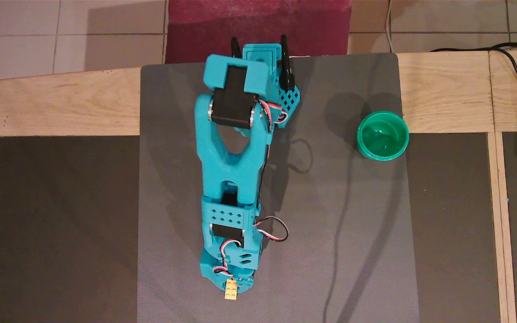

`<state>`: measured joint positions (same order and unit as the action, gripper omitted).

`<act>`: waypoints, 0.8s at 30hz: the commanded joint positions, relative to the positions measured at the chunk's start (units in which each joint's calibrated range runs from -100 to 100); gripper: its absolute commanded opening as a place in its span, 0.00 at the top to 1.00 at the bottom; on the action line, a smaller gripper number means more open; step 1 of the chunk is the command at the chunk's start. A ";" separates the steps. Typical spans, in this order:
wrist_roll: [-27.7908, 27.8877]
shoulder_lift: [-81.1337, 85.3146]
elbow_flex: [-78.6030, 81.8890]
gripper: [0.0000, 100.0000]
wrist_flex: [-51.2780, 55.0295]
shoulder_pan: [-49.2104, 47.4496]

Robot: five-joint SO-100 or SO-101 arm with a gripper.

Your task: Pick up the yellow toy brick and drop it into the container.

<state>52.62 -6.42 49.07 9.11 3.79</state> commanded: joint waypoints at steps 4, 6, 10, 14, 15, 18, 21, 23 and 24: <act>-6.30 5.91 -1.06 1.00 4.09 -3.21; -8.86 10.55 -2.95 1.00 11.11 -4.83; -13.26 19.23 -8.55 1.00 25.77 -8.16; -17.07 25.89 -13.42 1.00 34.92 -11.25; -17.80 27.75 -15.14 1.00 37.94 -12.49; -19.58 31.71 -20.73 1.00 47.53 -16.59; -21.57 33.99 -26.60 1.00 55.62 -20.54; -22.35 34.92 -30.66 1.00 60.42 -23.24; -22.82 35.17 -32.46 1.00 62.37 -24.41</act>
<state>30.83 26.22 22.97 66.48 -17.82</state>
